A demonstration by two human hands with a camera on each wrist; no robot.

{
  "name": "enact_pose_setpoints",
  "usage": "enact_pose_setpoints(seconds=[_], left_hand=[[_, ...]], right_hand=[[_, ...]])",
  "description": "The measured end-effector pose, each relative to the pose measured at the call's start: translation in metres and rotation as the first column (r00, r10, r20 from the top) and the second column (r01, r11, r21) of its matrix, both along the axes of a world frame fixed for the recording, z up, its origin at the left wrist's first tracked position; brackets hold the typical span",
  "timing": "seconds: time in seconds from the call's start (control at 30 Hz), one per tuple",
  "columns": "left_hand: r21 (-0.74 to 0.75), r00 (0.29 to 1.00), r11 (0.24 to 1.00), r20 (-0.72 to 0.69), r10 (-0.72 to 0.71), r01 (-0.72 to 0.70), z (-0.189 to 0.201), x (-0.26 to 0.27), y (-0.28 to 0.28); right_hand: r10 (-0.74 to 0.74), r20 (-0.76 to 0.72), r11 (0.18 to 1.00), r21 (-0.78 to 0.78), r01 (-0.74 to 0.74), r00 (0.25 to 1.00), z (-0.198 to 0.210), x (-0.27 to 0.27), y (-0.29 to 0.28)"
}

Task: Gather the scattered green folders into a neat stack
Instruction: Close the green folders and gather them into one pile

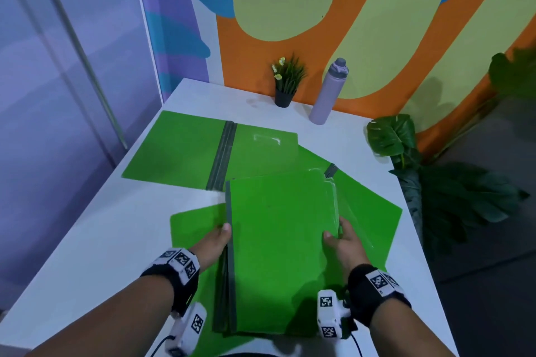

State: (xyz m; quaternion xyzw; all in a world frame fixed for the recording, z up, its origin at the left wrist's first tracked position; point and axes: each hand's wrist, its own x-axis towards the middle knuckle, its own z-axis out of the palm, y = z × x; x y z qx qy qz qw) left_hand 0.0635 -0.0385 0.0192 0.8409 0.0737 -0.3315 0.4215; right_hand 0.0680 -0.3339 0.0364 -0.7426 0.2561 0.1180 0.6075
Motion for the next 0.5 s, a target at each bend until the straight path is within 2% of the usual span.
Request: enact_pose_setpoints(seconds=[0.03,0.1,0.17,0.27,0.3,0.37,0.43,0.5], left_hand=[[0.118,0.996,0.989,0.020,-0.089,0.086,-0.009,-0.001,0.003],[0.360,0.975,0.911,0.022,-0.222,0.200,-0.028,-0.001,0.016],[0.495,0.971,0.848,0.031,-0.236,0.191,-0.040,-0.004,0.039],[0.658,0.981,0.750,0.092,-0.169,0.068,-0.036,-0.011,0.078],[0.698,0.984,0.716,0.129,-0.124,-0.001,-0.035,-0.011,0.087],[0.705,0.977,0.697,0.212,-0.029,-0.132,-0.030,-0.009,0.092],[0.659,0.963,0.731,0.269,-0.008,-0.178,-0.030,-0.007,0.085],[0.614,0.961,0.774,0.274,-0.026,-0.154,-0.032,-0.008,0.069]], right_hand=[[-0.017,0.003,1.000,-0.008,0.017,1.000,0.000,0.000,-0.002],[-0.064,0.003,0.998,-0.007,0.064,0.998,-0.001,0.001,-0.007],[-0.108,0.010,0.994,-0.008,0.108,0.994,0.002,0.002,-0.012],[-0.131,0.033,0.991,-0.004,0.131,0.991,0.008,0.004,-0.016],[-0.134,0.038,0.991,-0.003,0.134,0.990,0.009,0.004,-0.015],[-0.130,0.037,0.991,0.006,0.130,0.991,0.010,0.005,-0.011],[-0.133,0.029,0.991,0.012,0.133,0.991,0.009,0.004,-0.004],[-0.129,0.018,0.992,0.014,0.129,0.991,0.007,0.003,0.002]])
